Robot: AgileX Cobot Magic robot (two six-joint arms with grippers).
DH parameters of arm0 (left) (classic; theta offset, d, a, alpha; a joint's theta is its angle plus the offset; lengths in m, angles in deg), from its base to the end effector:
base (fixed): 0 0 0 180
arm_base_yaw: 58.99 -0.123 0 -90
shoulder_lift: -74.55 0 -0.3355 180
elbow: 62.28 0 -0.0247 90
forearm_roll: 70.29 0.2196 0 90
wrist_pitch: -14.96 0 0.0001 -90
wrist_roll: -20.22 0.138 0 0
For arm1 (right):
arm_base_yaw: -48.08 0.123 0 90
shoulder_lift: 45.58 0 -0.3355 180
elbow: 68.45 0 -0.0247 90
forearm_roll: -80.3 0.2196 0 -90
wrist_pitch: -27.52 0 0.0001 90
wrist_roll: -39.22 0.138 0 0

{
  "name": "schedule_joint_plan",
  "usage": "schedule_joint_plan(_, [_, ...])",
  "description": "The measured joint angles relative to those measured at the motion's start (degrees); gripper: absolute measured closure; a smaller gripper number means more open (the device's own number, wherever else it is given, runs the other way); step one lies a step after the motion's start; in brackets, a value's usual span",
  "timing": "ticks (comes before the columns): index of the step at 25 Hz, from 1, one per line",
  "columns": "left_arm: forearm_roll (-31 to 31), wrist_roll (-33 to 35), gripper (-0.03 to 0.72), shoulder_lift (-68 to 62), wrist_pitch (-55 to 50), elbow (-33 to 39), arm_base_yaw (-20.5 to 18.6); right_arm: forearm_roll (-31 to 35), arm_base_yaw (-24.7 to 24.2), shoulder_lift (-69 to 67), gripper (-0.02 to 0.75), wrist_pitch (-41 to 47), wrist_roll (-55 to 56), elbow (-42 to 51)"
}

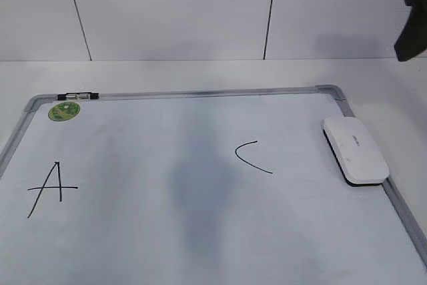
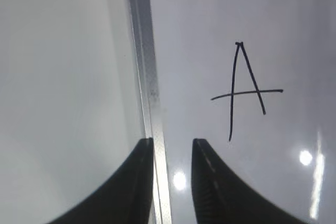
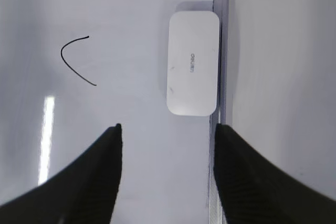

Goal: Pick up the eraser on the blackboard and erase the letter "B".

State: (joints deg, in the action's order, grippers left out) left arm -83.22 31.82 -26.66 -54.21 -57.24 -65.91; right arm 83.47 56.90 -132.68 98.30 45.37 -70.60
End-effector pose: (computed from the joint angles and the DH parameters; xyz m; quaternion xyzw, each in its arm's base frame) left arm 0.2961 0.0069 0.2799 0.0048 0.9935 -0.0990 0.0564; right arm 0.2521 0.0464 0.3764 -0.0194 0.9771 0.0546 0.2048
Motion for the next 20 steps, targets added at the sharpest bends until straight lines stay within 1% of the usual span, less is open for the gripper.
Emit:
schedule_joint_plan(4, [0.9,0.0,0.491,7.2,-0.5,3.4,0.0,0.1,0.0,7.9,0.34,0.4,0.0,5.9])
schedule_joint_plan(10, [1.6,-0.1,0.49,17.7,-0.8,4.3,0.0,0.2,0.0,19.3,0.347,0.9,0.0,12.7])
schedule_joint_plan(20, [2.7,-0.1,0.49,35.2,-2.1,6.8,0.0,0.2,0.0,36.8,0.348,1.4,0.0,19.5])
